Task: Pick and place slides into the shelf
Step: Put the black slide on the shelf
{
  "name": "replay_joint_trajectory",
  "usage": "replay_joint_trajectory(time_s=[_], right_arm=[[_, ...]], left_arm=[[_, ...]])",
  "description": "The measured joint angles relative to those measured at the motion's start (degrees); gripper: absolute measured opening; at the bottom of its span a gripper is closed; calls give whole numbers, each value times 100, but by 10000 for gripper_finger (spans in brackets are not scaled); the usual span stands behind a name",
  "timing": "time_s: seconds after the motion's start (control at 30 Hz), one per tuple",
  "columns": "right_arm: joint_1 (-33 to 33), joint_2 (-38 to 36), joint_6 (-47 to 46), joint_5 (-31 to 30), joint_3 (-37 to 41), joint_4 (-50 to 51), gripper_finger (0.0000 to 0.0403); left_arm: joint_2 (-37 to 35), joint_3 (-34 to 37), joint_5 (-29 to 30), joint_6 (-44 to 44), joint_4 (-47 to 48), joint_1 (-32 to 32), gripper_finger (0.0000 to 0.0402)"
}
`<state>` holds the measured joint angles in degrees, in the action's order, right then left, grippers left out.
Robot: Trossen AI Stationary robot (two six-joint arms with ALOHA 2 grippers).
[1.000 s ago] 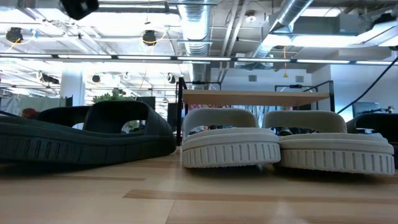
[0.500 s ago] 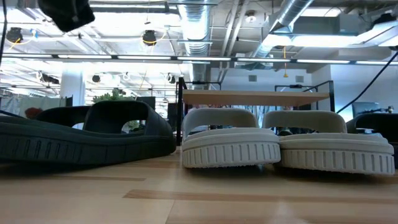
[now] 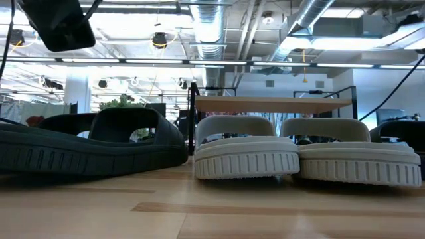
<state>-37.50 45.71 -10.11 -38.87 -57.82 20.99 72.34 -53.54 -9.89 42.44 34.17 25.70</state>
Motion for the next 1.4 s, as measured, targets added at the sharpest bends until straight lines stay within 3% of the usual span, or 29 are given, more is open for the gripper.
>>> replay_joint_trajectory(time_s=[0.2,0.57,0.8,0.93,1.13,1.27,1.4], right_arm=[[0,2,-37,0,0,0,88],[2,2,-42,0,2,0,88],[2,2,-52,-11,2,0,88],[2,2,-55,-20,2,0,88],[2,2,-85,-20,2,-2,88],[2,3,-234,-17,2,-2,88],[2,2,-243,-15,2,-2,88]], left_arm=[[-10,0,319,-57,139,171,106],[-12,0,2447,-160,1146,1000,107],[-4,0,3423,-205,1736,1203,107],[-2,41,3129,-262,1766,1145,107],[2,94,2908,408,1731,932,107],[2,94,2723,-133,1721,834,107],[73,94,3123,-541,1830,905,107]])
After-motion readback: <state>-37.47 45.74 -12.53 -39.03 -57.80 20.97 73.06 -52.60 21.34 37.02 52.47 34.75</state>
